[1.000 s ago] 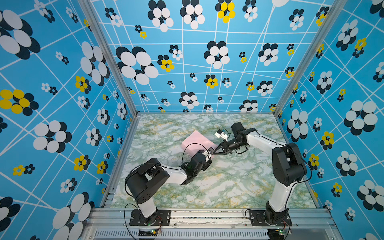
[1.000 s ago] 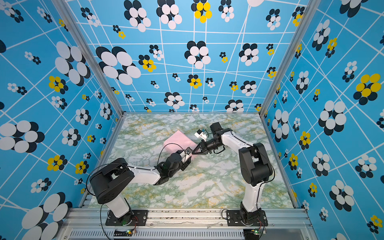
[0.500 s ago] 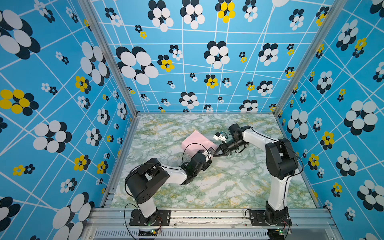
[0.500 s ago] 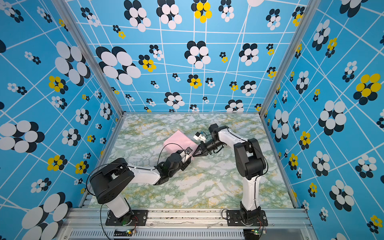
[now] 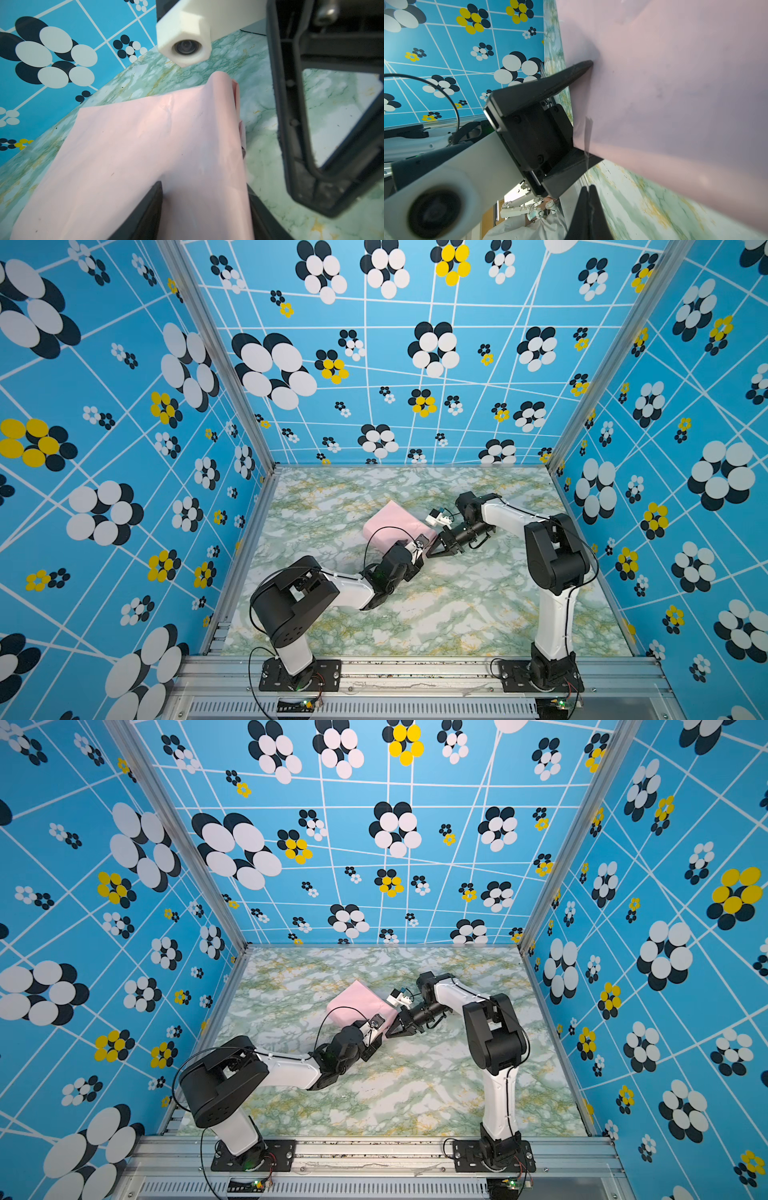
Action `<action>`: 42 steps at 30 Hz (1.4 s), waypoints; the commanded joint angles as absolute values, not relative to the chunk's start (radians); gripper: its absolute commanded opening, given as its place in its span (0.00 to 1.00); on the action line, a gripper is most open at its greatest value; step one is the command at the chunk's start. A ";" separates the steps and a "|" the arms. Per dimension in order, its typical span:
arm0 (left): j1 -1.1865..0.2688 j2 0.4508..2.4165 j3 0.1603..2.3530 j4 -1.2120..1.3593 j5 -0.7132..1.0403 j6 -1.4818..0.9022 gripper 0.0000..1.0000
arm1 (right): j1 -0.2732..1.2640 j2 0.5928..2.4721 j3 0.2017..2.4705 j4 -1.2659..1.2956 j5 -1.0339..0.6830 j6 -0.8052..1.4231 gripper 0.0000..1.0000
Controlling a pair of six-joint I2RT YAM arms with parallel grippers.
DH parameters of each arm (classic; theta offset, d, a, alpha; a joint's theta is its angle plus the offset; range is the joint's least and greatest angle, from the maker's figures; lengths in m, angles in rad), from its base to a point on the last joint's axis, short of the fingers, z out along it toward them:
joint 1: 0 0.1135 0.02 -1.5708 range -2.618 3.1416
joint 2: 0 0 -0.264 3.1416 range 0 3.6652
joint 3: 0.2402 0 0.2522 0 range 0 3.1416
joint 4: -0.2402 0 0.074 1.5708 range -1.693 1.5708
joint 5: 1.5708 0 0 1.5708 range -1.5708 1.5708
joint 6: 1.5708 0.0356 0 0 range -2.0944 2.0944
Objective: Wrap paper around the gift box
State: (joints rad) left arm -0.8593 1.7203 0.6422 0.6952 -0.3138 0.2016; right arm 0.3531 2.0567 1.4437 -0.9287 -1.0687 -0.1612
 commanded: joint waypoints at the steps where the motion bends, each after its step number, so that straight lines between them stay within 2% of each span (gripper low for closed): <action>1: -0.839 1.763 0.586 0.511 -0.311 0.172 0.59 | 0.357 2.078 1.463 -0.934 -1.047 -0.155 0.00; 36: -0.839 1.759 0.580 0.515 -0.313 0.175 0.60 | 0.357 2.072 1.367 -0.662 -0.993 0.063 0.00; 42: -0.840 1.757 0.581 0.514 -0.311 0.176 0.60 | 0.357 2.054 1.337 -0.575 -0.977 0.123 0.04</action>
State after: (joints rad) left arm -0.8593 1.7203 0.6350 0.7059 -0.3130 0.2020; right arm 0.3531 2.0716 1.3548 -0.6331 -0.9985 0.0818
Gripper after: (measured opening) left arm 0.596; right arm 0.049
